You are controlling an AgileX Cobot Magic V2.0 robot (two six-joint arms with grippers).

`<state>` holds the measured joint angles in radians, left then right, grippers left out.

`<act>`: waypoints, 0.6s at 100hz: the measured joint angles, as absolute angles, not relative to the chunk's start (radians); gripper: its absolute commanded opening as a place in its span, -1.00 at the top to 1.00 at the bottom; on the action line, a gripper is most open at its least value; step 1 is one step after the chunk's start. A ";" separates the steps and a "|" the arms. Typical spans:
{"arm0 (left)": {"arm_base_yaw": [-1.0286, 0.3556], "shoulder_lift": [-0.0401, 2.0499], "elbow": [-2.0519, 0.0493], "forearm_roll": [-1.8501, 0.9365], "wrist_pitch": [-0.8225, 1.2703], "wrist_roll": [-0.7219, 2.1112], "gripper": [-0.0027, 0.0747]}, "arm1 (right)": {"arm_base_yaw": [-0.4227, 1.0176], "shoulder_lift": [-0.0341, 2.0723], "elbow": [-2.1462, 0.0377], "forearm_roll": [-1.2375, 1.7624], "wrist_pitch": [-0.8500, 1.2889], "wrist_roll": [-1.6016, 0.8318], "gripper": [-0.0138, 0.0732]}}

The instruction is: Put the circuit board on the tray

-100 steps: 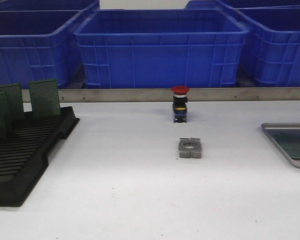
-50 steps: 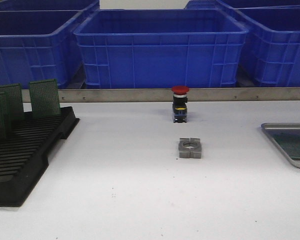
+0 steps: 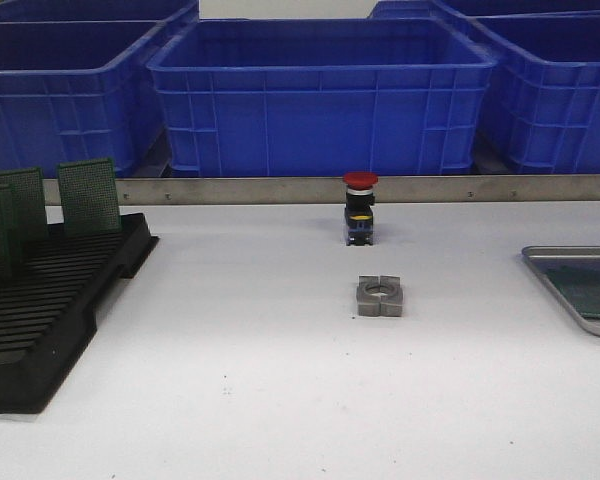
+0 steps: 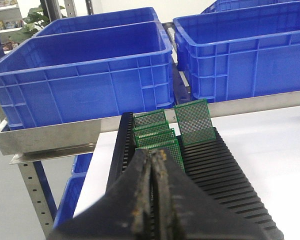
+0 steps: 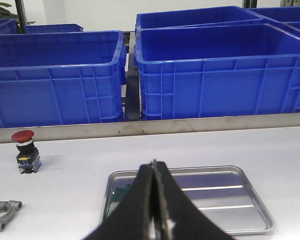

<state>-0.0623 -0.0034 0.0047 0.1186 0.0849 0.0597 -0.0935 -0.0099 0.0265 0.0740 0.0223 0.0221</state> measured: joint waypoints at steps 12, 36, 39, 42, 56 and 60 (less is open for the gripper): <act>-0.062 -0.003 0.005 0.119 0.085 0.060 0.98 | -0.093 -0.010 0.027 0.038 0.007 0.041 0.84; -0.062 -0.003 0.005 0.119 0.085 0.060 0.98 | -0.093 -0.010 0.027 0.020 0.000 0.046 0.84; -0.062 -0.003 0.005 0.119 0.085 0.060 0.98 | -0.093 -0.010 0.027 0.020 0.000 0.046 0.84; -0.062 -0.003 0.005 0.119 0.085 0.060 0.98 | -0.093 -0.010 0.027 0.020 0.000 0.046 0.84; -0.062 -0.003 0.005 0.119 0.085 0.060 0.98 | -0.093 -0.010 0.027 0.020 0.000 0.046 0.84; -0.062 -0.003 0.005 0.119 0.085 0.060 0.98 | -0.093 -0.010 0.027 0.020 0.000 0.046 0.84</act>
<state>-0.0623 -0.0034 0.0047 0.1186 0.0849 0.0597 -0.0935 -0.0099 0.0272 0.0198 0.0000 0.0464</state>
